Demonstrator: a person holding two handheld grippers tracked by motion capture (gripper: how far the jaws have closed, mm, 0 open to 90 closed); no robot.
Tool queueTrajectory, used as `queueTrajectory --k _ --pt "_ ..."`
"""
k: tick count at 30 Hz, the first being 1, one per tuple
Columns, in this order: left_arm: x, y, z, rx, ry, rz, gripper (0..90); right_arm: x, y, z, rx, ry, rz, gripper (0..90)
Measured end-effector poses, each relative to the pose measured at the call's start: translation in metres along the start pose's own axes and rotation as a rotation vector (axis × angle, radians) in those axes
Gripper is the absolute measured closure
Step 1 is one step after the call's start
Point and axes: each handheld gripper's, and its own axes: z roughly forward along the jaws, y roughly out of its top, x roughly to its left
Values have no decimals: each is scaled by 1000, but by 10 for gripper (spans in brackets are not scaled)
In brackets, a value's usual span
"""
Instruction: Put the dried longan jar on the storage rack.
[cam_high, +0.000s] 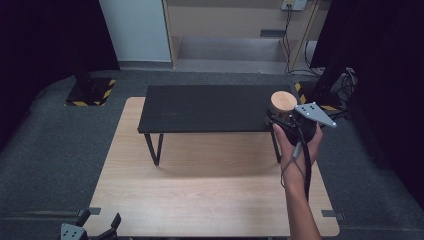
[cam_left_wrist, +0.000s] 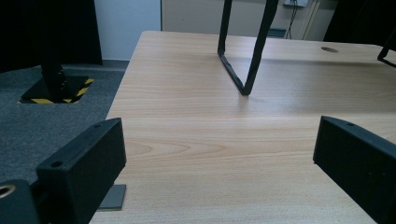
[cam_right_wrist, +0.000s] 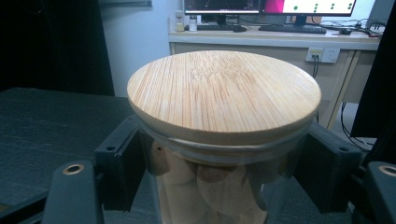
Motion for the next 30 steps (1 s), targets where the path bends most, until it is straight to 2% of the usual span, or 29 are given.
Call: queueTrajectory --k 12,23,30 --pt "2 -1 1 5 -1 -3 13 -8 6 27 42 -36 -15 259" --pt "4 0 2 4 4 -5 14 -11 1 37 69 -50 -19 259" --pt "4 -1 4 8 1 -6 14 -13 -1 38 65 -44 -12 259"
